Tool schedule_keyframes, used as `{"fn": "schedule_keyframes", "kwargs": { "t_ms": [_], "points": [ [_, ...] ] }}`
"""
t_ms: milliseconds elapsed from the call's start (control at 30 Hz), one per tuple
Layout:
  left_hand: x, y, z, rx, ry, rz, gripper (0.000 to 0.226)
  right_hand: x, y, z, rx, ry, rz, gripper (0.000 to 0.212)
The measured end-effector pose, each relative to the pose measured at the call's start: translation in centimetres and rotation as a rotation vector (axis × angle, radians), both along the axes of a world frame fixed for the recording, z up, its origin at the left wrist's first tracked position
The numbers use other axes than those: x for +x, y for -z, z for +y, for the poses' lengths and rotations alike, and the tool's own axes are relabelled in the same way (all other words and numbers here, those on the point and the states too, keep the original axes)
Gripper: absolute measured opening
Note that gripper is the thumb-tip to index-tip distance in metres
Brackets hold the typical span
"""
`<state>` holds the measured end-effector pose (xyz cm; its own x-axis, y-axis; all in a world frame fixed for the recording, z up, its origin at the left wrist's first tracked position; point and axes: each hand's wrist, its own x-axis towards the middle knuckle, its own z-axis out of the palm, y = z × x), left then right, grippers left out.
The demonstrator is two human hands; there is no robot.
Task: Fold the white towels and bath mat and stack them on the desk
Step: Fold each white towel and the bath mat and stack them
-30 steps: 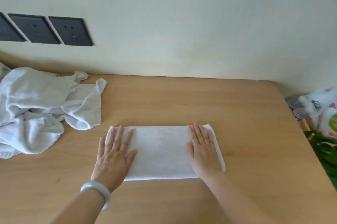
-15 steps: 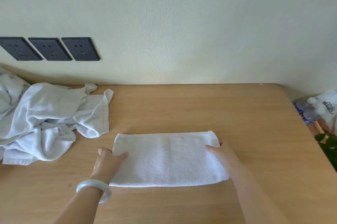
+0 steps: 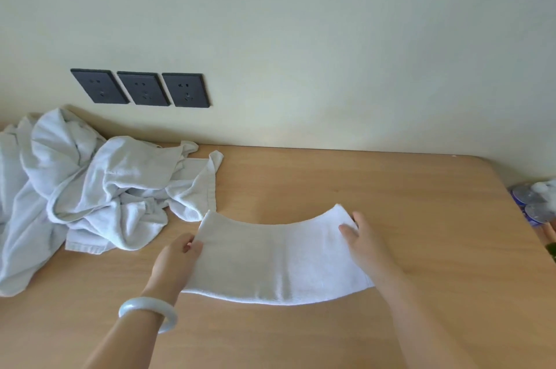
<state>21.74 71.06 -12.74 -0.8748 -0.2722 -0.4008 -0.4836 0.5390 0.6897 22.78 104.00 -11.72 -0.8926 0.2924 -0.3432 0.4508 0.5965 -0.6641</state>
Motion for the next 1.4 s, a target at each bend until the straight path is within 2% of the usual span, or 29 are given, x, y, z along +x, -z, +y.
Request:
{"fn": "schedule_keyframes", "kwargs": {
  "t_ms": [267, 467, 533, 833, 1067, 1267, 1400],
  "points": [
    [3.7, -5.9, -16.2, 0.099, -0.145, 0.185, 0.010, 0.1, -7.2, -15.4, -0.039, -0.097, 0.202, 0.030],
    [8.5, -11.3, -31.2, 0.088, -0.219, 0.295, 0.011, 1.1, -10.1, -31.1, -0.128, -0.192, 0.309, 0.012],
    [9.7, -13.2, -35.9, 0.047, -0.240, 0.313, 0.019, 1.2, -10.9, -36.5, -0.164, -0.229, 0.331, 0.007],
    [11.4, -16.6, -53.1, -0.136, -0.326, 0.261, 0.016, 0.3, -12.0, -55.0, -0.249, -0.409, 0.399, 0.009],
    [10.6, -15.7, -63.4, -0.309, -0.290, 0.105, 0.015, -1.0, -9.7, -65.2, -0.297, -0.497, 0.224, 0.015],
    [7.8, -13.3, -71.8, -0.298, -0.218, 0.018, 0.018, -0.6, -7.5, -71.0, -0.299, -0.393, 0.206, 0.013],
    [3.9, -12.2, -76.8, -0.209, -0.119, 0.053, 0.018, 0.0, -6.7, -73.1, -0.317, -0.223, 0.258, 0.012]
  ]
}}
